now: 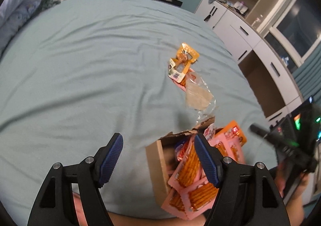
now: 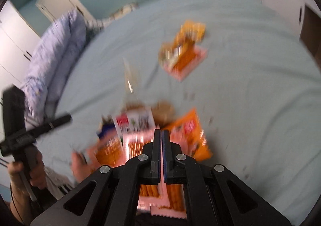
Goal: Organize snacks
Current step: 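Carry the pink pack over the box and open the right tool, then move both open tools toward the orange cartoon pack and last pink pack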
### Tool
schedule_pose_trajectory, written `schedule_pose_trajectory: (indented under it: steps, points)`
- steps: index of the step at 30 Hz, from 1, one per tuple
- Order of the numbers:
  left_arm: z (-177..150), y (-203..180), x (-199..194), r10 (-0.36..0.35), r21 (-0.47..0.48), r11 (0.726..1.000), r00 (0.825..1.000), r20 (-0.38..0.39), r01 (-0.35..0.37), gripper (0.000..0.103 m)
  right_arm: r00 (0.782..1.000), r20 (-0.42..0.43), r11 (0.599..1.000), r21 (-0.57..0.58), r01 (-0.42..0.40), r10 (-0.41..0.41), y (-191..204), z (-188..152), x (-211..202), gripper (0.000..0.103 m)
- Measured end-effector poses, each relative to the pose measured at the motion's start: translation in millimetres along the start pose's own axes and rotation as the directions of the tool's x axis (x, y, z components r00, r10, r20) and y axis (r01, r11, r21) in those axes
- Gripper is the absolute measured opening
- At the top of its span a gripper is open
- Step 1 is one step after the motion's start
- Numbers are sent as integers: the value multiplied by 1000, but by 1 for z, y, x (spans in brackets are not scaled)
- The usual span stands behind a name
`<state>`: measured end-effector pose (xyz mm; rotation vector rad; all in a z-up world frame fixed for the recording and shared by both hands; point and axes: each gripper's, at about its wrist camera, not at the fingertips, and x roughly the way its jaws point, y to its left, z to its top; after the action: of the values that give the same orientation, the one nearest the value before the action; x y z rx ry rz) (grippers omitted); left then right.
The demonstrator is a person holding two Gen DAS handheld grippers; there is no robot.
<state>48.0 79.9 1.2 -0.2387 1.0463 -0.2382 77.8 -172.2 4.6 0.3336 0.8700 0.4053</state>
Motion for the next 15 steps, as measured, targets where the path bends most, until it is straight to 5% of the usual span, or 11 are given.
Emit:
schedule_pose_trajectory:
  steps: [2, 4, 8, 15]
  points:
    - [0, -5, -1, 37, 36, 999, 999, 10, -37, 74, 997, 62, 999, -2, 44, -44, -2, -2, -14, 16]
    - [0, -9, -1, 59, 60, 996, 998, 17, -59, 74, 994, 75, 997, 1, 82, -82, -3, -9, -16, 47]
    - [3, -15, 0, 108, 101, 989, 994, 33, -110, 74, 997, 48, 997, 42, 59, -61, -4, -4, -11, 51]
    - [15, -21, 13, 219, 183, 956, 973, 72, -229, 74, 972, 69, 971, -67, 229, -225, 9, 30, 0, 52]
